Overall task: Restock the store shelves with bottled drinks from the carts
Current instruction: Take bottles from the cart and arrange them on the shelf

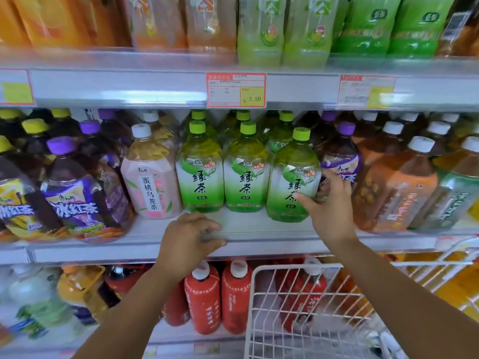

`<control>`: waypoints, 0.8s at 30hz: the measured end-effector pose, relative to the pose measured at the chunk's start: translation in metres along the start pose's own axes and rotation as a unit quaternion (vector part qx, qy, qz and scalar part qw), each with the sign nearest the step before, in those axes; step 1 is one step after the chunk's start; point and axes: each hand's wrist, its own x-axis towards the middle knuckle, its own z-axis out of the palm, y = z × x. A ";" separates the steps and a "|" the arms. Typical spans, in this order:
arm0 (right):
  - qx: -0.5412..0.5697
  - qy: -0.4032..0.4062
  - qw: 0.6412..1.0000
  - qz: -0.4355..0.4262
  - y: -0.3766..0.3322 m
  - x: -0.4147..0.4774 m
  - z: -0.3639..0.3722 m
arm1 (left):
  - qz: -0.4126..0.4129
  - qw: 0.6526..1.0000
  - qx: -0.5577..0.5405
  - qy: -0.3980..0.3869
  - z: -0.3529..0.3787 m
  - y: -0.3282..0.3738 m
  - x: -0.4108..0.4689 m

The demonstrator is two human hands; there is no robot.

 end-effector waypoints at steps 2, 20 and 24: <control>-0.035 0.024 0.999 0.009 0.007 -0.002 0.004 | 0.009 1.000 0.005 0.014 0.004 0.000 0.000; -0.224 -0.078 0.963 -0.127 0.024 -0.014 0.024 | 0.014 1.000 -0.020 0.020 0.008 -0.003 -0.001; -0.228 -0.087 0.962 -0.122 0.026 -0.013 0.026 | -0.004 1.000 -0.021 0.004 0.008 -0.002 -0.001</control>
